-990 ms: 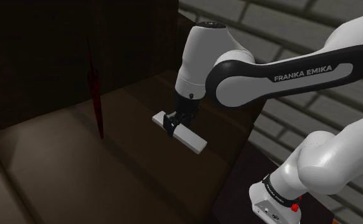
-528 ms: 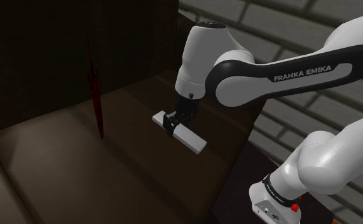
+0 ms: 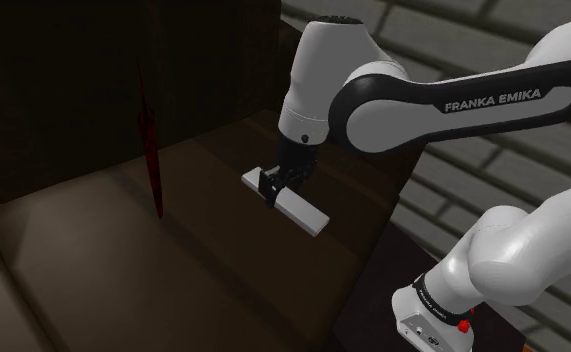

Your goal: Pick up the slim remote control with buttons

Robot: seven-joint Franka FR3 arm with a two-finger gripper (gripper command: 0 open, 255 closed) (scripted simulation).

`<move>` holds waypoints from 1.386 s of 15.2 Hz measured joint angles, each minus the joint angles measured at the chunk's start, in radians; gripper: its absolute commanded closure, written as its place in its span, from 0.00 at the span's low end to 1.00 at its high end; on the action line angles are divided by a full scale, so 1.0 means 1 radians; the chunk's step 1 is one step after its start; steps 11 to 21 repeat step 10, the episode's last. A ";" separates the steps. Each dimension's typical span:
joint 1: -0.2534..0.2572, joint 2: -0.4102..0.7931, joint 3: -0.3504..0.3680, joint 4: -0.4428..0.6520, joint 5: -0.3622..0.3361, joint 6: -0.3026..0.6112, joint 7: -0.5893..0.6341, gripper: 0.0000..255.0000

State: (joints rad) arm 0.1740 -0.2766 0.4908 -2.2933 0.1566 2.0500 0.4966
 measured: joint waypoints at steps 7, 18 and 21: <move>0.000 -0.028 -0.013 0.076 0.003 -0.103 -0.003 1.00; -0.001 -0.035 -0.017 0.106 0.003 -0.139 -0.003 1.00; -0.001 -0.035 -0.017 0.106 0.003 -0.139 -0.003 1.00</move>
